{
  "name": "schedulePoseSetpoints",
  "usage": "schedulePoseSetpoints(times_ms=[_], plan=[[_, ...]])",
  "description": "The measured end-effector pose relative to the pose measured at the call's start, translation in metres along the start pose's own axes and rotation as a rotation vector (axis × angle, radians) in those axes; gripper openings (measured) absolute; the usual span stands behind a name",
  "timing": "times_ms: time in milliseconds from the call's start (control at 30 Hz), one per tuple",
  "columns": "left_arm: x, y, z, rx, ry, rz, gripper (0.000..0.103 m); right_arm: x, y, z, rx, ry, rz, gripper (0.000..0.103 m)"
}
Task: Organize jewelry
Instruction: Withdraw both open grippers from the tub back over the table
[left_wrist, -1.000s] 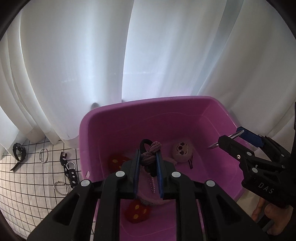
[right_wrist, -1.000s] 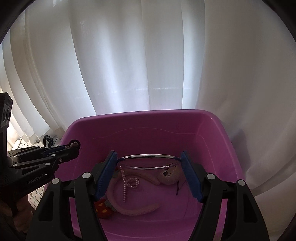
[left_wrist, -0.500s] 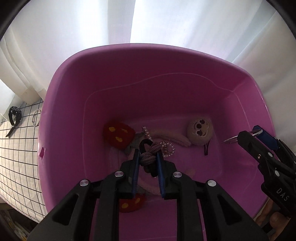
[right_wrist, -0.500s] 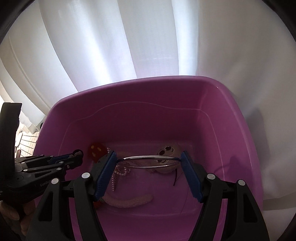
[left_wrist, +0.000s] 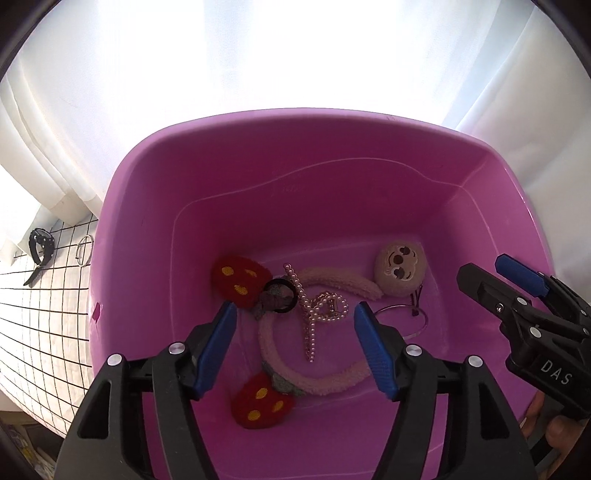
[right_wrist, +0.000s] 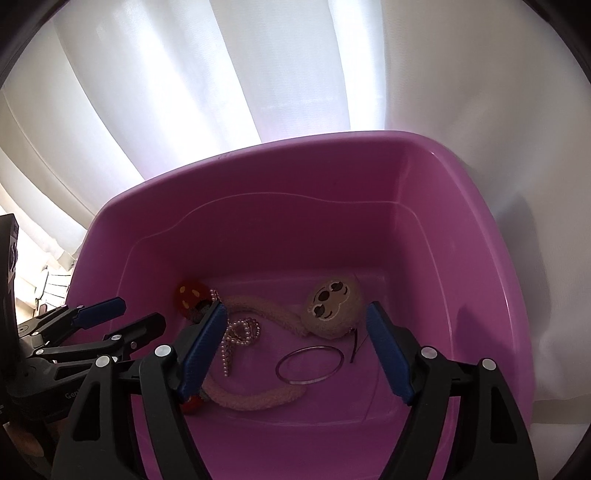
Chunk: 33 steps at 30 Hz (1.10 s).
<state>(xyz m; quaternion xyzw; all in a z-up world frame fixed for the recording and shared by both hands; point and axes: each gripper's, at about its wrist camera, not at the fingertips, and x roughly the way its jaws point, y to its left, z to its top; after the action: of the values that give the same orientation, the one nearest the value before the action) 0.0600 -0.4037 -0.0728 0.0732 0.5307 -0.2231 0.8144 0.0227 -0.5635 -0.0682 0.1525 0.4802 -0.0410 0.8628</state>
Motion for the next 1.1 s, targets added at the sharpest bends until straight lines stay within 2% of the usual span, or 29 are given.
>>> schedulePoseSetpoints(times_ms=[400,467,533,567,900,1000,1100], plan=[[-0.004,-0.002,-0.001,0.017,-0.021,0.004,0.068,-0.004,0.0,0.001,0.005,0.005,0.009,0.074],[-0.005,-0.004,-0.001,0.029,-0.033,0.011,0.071,-0.003,-0.001,0.001,0.008,0.006,0.013,0.074],[-0.008,-0.004,-0.001,0.033,-0.05,0.036,0.082,-0.003,-0.001,0.001,0.009,0.006,0.014,0.074],[-0.01,-0.003,0.0,0.024,-0.061,0.037,0.083,-0.003,-0.001,0.001,0.008,0.006,0.014,0.074],[-0.02,0.009,-0.005,-0.044,-0.07,-0.008,0.083,-0.01,-0.003,-0.002,0.023,-0.037,0.05,0.074],[-0.035,0.014,-0.009,-0.051,-0.097,-0.011,0.083,-0.013,-0.002,-0.002,0.029,-0.054,0.056,0.076],[-0.058,0.022,-0.015,-0.047,-0.161,-0.001,0.088,-0.019,0.003,-0.003,0.024,-0.074,0.074,0.076]])
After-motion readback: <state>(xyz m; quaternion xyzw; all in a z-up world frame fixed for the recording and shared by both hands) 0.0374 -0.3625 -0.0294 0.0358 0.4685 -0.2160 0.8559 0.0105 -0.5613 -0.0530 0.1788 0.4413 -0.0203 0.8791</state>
